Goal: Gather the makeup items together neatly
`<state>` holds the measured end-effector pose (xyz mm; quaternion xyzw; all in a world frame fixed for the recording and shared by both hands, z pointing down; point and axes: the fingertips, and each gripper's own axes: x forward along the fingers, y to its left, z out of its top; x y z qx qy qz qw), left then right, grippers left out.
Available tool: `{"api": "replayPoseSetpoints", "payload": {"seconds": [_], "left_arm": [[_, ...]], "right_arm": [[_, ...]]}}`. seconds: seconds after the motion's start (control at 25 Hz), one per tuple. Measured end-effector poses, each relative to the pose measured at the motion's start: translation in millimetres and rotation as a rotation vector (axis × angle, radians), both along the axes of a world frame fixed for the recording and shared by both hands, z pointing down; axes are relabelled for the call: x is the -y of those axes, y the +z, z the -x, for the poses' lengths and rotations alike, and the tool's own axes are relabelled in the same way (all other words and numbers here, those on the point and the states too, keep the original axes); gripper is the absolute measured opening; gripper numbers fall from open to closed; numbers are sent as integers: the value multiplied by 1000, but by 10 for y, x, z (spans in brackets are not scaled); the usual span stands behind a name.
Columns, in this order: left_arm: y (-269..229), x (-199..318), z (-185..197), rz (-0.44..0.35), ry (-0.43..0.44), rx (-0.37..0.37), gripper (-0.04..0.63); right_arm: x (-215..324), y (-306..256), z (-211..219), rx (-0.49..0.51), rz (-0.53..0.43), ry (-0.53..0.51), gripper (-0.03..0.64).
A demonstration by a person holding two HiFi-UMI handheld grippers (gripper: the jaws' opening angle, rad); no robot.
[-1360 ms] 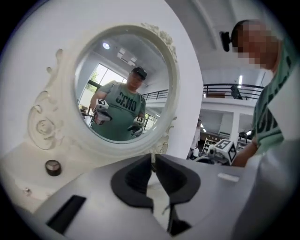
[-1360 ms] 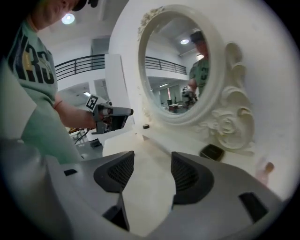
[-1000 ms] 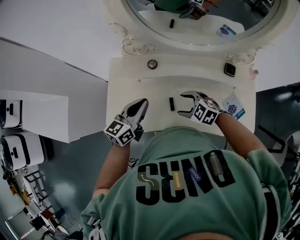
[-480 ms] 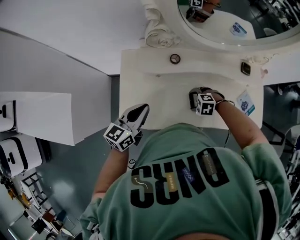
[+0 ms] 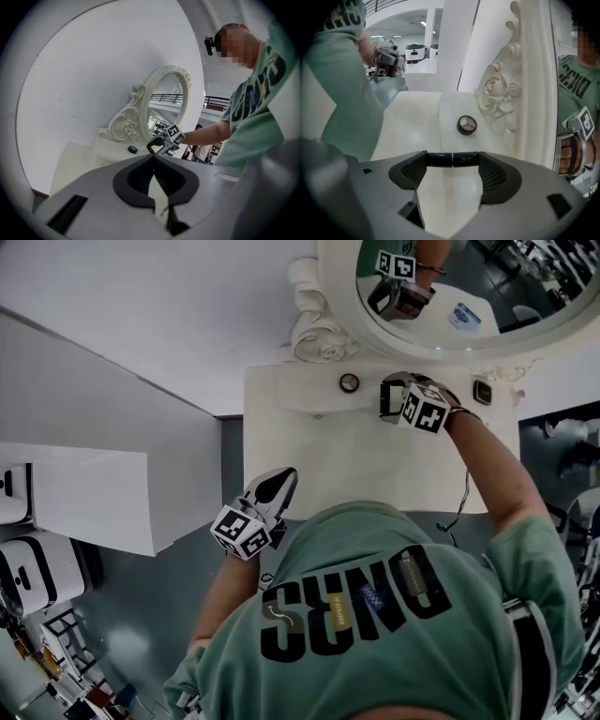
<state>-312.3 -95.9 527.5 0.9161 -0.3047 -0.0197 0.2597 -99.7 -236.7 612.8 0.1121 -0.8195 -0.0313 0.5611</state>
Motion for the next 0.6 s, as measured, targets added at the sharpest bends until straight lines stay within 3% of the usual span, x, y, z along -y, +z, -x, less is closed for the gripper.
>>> {"api": "replayPoseSetpoints", "payload": {"seconds": [0.28, 0.6], "left_arm": [[-50, 1, 104, 0, -15, 9, 9], [-71, -30, 136, 9, -18, 19, 9]], "right_arm": [[378, 183, -37, -65, 26, 14, 337], [358, 226, -122, -106, 69, -39, 337]]}}
